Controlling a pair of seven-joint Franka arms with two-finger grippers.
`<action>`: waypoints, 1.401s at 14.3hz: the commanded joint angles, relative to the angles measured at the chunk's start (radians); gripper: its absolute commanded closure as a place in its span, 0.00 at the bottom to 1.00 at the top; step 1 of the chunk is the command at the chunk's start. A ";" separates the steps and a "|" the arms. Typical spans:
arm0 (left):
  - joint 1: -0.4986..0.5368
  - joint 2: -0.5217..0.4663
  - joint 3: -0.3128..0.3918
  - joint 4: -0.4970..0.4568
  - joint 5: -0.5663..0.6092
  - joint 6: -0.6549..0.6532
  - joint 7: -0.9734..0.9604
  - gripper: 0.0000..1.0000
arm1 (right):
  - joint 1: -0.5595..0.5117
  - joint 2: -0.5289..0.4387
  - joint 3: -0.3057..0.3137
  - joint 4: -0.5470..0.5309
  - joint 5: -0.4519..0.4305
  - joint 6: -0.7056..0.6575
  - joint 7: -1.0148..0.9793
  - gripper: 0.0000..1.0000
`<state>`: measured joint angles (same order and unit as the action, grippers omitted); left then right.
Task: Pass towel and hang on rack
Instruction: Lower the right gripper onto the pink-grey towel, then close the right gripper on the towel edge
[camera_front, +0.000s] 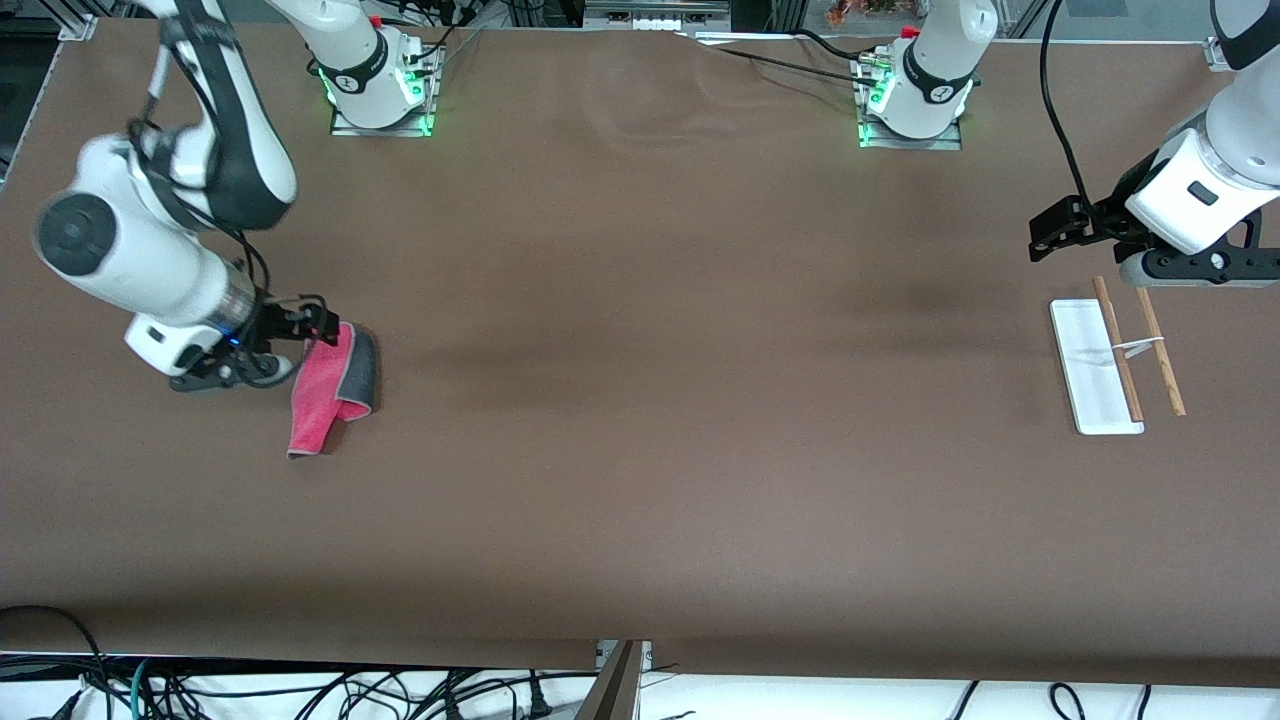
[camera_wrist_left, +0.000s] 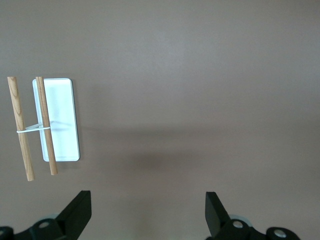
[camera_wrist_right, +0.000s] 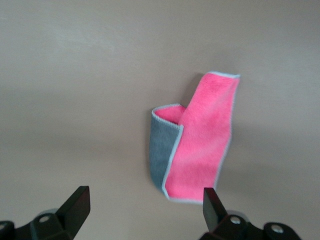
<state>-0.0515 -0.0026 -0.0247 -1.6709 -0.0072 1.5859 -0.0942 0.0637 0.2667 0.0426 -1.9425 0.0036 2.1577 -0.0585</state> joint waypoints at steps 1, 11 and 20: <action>0.005 0.015 0.000 0.033 -0.005 -0.024 0.002 0.00 | 0.007 0.089 -0.003 0.000 -0.013 0.091 0.063 0.00; 0.005 0.015 0.000 0.033 -0.005 -0.024 0.002 0.00 | 0.002 0.201 -0.007 0.014 -0.014 0.183 0.052 0.05; 0.005 0.015 0.000 0.033 -0.005 -0.024 0.002 0.00 | 0.001 0.267 -0.010 0.036 -0.014 0.255 0.039 0.10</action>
<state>-0.0512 -0.0025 -0.0244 -1.6708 -0.0072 1.5859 -0.0942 0.0666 0.5260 0.0343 -1.9232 0.0025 2.4111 -0.0108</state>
